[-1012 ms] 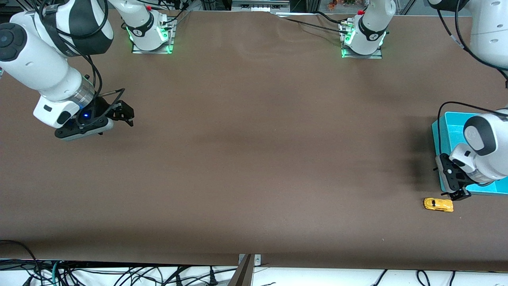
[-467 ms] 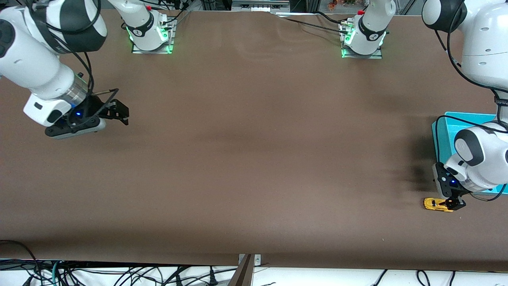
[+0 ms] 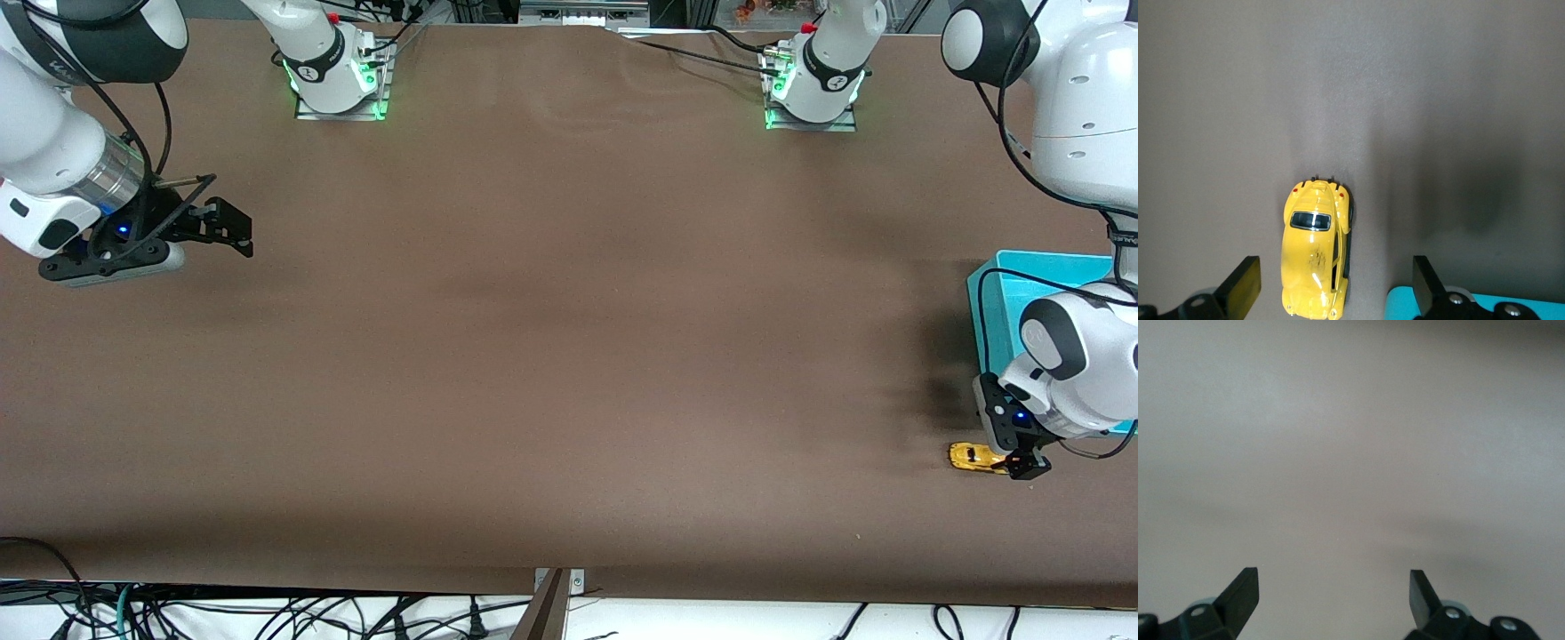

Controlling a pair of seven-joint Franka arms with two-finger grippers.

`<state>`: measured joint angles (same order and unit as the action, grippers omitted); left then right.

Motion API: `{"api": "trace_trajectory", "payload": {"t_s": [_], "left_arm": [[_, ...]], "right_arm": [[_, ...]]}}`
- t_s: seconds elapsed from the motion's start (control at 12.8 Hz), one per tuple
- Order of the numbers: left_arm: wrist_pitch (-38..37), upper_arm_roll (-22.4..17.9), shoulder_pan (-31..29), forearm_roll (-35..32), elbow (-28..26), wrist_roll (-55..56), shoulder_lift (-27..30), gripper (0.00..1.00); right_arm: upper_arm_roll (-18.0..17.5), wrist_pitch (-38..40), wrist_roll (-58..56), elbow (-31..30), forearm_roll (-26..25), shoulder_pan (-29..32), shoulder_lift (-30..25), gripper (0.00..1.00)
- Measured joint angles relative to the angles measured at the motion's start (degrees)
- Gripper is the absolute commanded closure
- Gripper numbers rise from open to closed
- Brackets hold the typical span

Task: Wind and store yellow beetle car
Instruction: 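Lower the left gripper and grasp the yellow car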

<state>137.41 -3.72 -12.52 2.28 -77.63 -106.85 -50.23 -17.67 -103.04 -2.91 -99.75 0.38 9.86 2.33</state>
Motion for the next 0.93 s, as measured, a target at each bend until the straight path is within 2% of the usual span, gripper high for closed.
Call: {"api": "trace_trajectory", "payload": {"t_s": [0.78,0.93], "left_arm": [[0.03,0.07,0.53,0.01,5.07,4.51,-5.05,0.01],[0.03,0.06,0.52,0.01,5.32,6.23,-5.52,0.32]], "right_arm": [[0.19,0.05,0.00,-0.32,0.00,-0.29,0.95,0.00],[0.20,0.05,0.00,-0.36,0.00,-0.29,0.95,0.00]]}}
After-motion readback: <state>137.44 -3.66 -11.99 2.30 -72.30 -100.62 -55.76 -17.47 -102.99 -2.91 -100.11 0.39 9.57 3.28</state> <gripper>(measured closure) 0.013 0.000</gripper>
